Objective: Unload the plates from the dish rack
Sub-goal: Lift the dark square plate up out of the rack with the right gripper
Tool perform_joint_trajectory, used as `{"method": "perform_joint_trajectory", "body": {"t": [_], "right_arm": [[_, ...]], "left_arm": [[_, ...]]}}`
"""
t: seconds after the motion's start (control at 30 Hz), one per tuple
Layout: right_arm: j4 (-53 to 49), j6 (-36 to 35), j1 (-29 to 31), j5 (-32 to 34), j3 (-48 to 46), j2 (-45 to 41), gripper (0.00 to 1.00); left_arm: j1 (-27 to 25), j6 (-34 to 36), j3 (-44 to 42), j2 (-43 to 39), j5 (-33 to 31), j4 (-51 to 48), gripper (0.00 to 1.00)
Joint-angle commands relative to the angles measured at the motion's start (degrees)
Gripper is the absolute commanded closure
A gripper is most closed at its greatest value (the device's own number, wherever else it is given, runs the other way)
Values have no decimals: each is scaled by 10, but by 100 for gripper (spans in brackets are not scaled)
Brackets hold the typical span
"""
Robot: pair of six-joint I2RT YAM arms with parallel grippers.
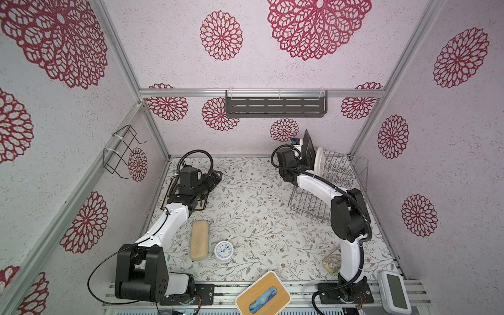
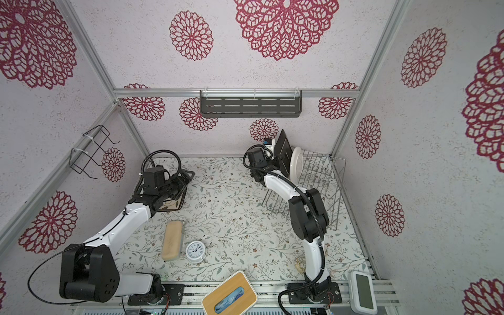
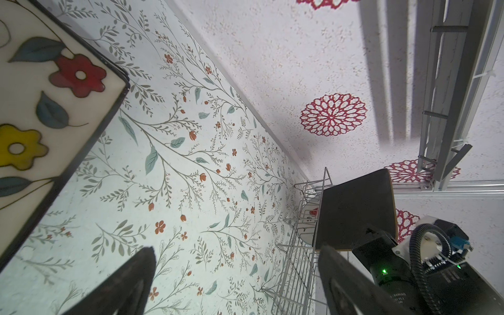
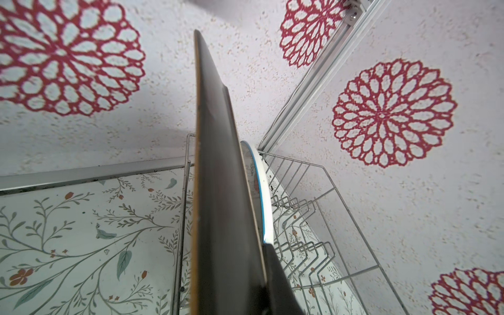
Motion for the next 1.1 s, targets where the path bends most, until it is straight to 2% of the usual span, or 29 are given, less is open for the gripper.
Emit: {"method": "perform_joint_trajectory", "body": {"t": [0.0, 0.83, 1.07], "right_arm": [[98, -27, 5, 77, 14, -74, 100], [147, -68, 48, 88, -23, -137, 100], [114, -22, 72, 70, -43, -172, 100]], "left_arm": [[-5, 9, 7, -19, -4, -5, 3], [-6, 9, 4, -57, -13, -26, 3], [-6, 9, -1, -72, -15, -30, 3]]}}
